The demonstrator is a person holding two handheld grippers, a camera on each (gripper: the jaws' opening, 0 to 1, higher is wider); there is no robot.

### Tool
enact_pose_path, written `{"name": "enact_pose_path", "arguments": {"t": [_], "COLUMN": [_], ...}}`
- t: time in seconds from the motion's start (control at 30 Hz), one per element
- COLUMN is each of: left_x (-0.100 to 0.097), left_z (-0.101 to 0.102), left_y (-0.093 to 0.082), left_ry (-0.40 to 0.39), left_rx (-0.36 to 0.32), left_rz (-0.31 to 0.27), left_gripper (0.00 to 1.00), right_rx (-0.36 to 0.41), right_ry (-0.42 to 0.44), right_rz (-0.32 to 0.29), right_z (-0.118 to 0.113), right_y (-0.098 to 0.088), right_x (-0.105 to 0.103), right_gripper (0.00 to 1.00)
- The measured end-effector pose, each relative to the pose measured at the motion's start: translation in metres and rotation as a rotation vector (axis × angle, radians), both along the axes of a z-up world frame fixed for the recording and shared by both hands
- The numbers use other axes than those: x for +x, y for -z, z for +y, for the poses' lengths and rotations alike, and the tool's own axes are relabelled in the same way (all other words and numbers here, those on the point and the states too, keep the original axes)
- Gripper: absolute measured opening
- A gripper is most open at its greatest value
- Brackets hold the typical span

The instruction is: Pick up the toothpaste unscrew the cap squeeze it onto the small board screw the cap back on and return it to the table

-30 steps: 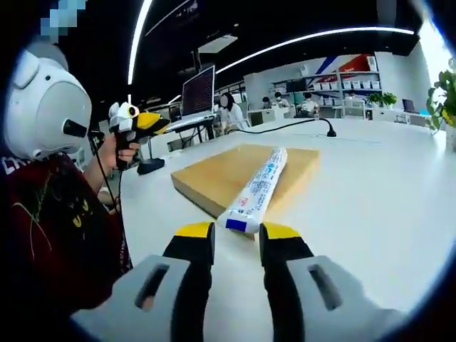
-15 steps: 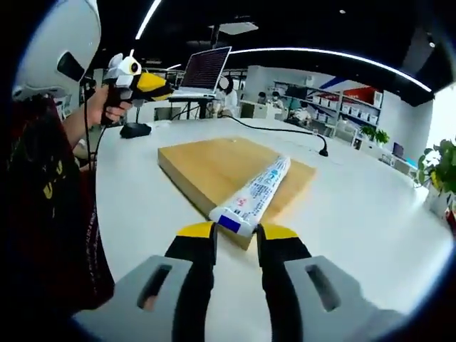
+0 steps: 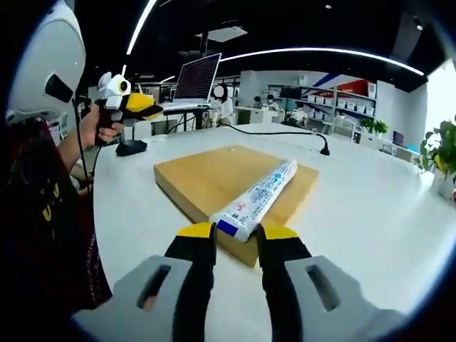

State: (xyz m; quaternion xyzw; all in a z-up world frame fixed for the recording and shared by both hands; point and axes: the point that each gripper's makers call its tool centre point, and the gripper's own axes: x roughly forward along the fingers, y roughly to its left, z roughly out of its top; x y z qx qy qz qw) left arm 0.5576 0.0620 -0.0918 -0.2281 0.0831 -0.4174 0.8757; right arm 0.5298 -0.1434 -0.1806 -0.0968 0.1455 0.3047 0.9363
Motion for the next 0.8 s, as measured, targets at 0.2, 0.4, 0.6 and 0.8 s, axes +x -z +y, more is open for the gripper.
{"name": "enact_pose_path", "arguments": {"t": [0.2, 0.4, 0.6, 0.8], "left_x": [0.001, 0.000, -0.001, -0.003], "left_z": [0.001, 0.003, 0.007, 0.003], "left_y": [0.001, 0.004, 0.005, 0.003], "left_ry": [-0.005, -0.009, -0.014, -0.015], "left_rx": [-0.001, 0.000, -0.007, -0.006], "left_rz": [0.001, 0.007, 0.007, -0.008], "left_gripper": [0.15, 0.15, 0.15, 0.15], "right_rx": [-0.002, 0.015, 0.012, 0.086], "right_ry": [0.008, 0.026, 0.042, 0.016], "right_rz": [-0.017, -0.032, -0.049, -0.024], "right_z": [0.003, 0.006, 0.006, 0.005], "right_y": [-0.001, -0.002, -0.003, -0.010], "right_x": [0.007, 0.014, 0.020, 0.018], "right_gripper": [0.25, 0.26, 0.25, 0.32]}}
